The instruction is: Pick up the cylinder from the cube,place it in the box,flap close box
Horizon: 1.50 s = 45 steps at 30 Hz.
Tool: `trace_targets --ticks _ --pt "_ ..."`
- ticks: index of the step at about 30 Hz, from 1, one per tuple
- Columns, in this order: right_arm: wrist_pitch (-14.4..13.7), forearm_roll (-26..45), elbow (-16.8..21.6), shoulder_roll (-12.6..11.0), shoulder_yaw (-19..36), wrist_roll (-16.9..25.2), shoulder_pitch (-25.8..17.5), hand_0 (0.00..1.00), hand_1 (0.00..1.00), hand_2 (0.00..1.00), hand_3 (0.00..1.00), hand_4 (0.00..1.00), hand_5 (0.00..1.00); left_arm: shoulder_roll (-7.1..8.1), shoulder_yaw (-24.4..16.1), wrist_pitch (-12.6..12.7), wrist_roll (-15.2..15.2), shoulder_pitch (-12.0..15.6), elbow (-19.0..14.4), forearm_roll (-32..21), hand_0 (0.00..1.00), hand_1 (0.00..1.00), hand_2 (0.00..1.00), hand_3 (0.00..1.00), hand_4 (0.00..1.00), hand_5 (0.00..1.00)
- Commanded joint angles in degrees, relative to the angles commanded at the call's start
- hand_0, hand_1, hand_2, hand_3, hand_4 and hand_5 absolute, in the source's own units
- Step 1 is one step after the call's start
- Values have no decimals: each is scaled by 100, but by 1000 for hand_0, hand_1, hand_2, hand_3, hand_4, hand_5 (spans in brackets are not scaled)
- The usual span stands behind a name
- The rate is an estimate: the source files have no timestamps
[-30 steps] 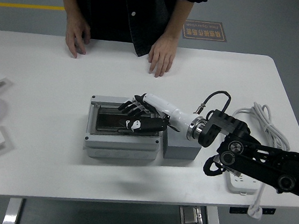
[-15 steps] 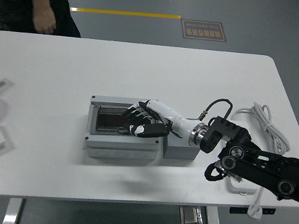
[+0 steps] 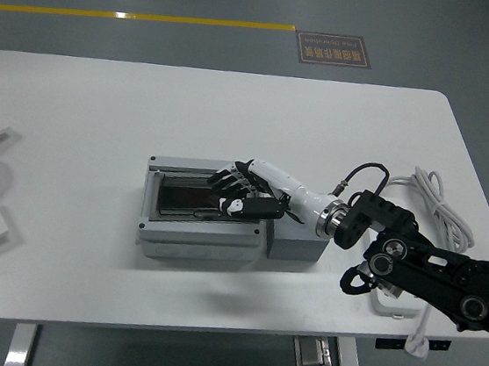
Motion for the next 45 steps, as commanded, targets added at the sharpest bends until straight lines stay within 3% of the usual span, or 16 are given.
trace_targets --ticks 7,20,26,27,34,44,45 --pt "-30 -78 67 -68 445 11 -123 758 687 718 690 662 355 1 98 5 -1 19 10 -92 601 512 561 618 711 199" --pt "-170 -213 -495 -419 2077 296 -637 758 684 716 689 658 355 -33 540 21 -10 80 33 -509 601 511 561 618 711 199" --pt "-252 -116 -755 -235 2972 532 -855 757 683 712 683 648 362 -32 775 31 6 177 -15 -620 600 511 561 617 711 199" --pt "-263 -76 -787 -199 3078 570 -884 761 686 712 685 652 291 -28 806 28 13 181 -22 -626 600 511 561 618 711 199" --pt "-409 492 -1125 3 3896 974 -1170 763 696 718 685 691 265 65 871 27 18 113 -24 -611 600 511 561 617 711 198" --pt "-438 979 -1183 155 4204 1289 -1771 768 720 730 688 727 282 78 1018 35 97 338 -157 -426 600 512 560 618 711 199" --pt "-431 995 -1158 177 4226 1314 -1846 768 727 747 709 751 344 76 999 37 103 377 -170 -412 600 511 561 618 711 199"
